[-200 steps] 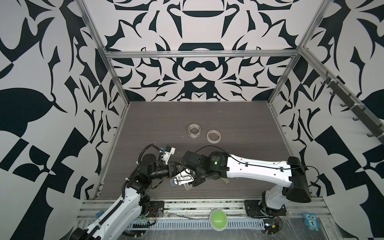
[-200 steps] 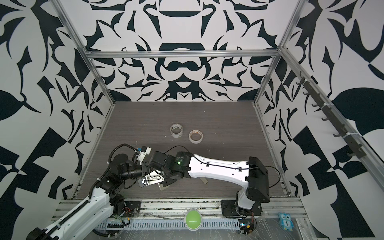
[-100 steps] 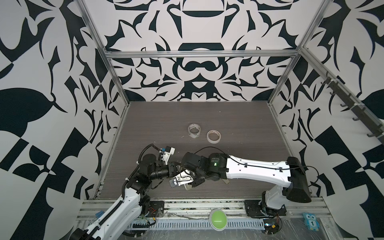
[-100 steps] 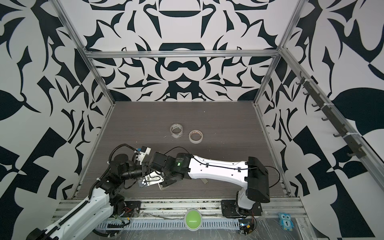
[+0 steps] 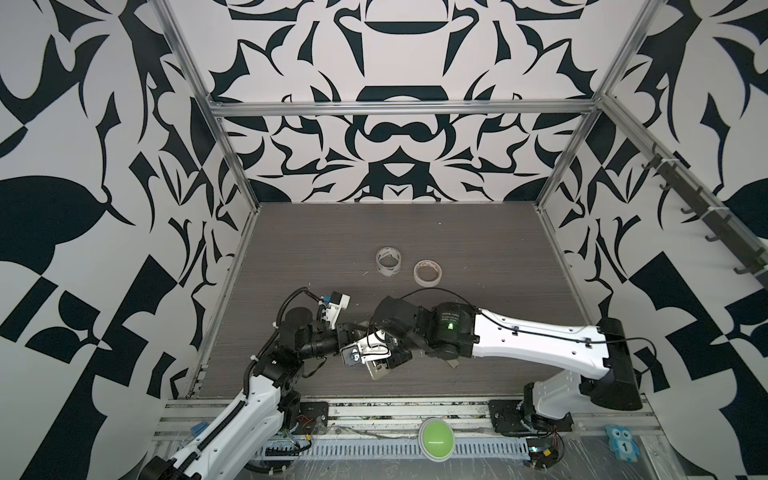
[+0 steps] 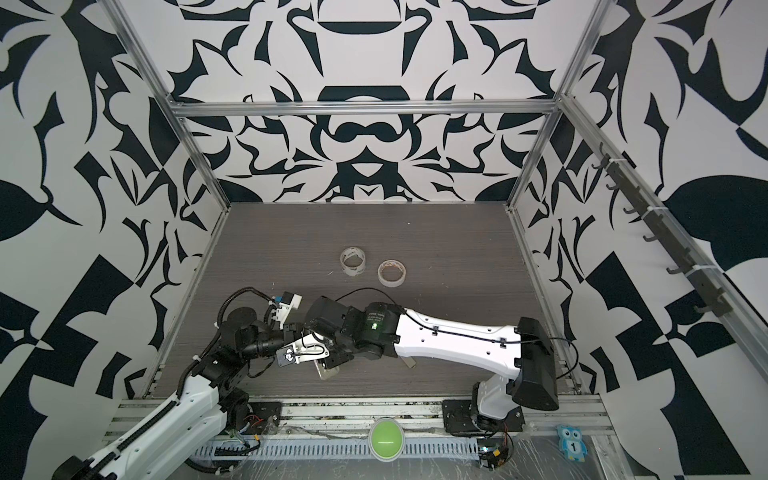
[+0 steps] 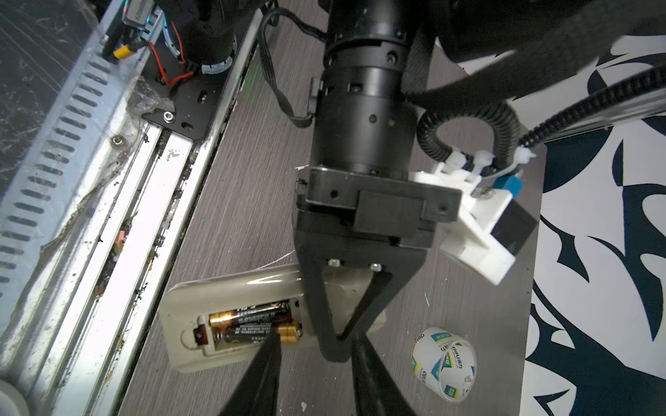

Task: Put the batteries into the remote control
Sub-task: 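Press the second battery down into its slot with right fingertips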

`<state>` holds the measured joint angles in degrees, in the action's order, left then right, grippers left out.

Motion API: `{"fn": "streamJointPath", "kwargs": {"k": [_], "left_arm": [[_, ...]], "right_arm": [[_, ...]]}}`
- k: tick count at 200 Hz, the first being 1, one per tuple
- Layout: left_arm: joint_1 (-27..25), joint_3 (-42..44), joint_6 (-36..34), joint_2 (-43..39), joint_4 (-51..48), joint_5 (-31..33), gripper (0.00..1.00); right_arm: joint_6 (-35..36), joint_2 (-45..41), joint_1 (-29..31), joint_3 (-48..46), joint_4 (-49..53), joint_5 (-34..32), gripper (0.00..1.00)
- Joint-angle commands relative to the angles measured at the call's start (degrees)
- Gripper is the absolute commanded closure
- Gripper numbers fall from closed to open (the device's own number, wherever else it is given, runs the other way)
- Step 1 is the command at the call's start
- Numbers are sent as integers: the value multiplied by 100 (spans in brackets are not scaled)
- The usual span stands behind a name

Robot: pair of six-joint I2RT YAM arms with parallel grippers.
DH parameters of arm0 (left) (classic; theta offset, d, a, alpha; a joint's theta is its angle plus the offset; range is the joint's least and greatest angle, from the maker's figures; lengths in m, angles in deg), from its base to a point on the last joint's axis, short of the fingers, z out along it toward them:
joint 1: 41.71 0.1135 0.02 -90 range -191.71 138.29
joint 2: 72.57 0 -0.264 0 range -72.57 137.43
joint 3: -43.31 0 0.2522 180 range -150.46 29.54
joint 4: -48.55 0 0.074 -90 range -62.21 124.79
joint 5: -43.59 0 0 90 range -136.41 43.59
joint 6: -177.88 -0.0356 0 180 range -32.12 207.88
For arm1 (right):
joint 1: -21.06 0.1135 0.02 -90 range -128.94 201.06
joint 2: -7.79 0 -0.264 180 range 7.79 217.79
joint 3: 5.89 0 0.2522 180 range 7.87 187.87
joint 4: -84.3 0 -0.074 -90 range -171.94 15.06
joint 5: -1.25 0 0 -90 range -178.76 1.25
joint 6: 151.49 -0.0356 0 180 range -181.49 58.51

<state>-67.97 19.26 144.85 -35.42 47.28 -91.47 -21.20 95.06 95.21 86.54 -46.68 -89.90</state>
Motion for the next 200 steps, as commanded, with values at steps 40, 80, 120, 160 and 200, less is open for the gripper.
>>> {"fn": "streamJointPath", "kwargs": {"k": [40, 80, 120, 160, 200], "left_arm": [[-11, -204, -70, -64, 27, -91, 100], [-11, -209, -67, -53, 25, -86, 100], [-18, -211, -62, -65, 16, -80, 100], [-15, -209, -61, -61, 21, -83, 100], [-11, -211, -63, -109, 34, -82, 100]], "right_arm": [[-239, 6, -43, -97, 32, 2, 67], [-261, 78, -59, -132, 89, -9, 71], [-270, 138, -74, -186, 86, -35, 75], [-276, 162, -96, -221, 77, -52, 79], [-276, 222, -102, -289, 77, -105, 80]]}}
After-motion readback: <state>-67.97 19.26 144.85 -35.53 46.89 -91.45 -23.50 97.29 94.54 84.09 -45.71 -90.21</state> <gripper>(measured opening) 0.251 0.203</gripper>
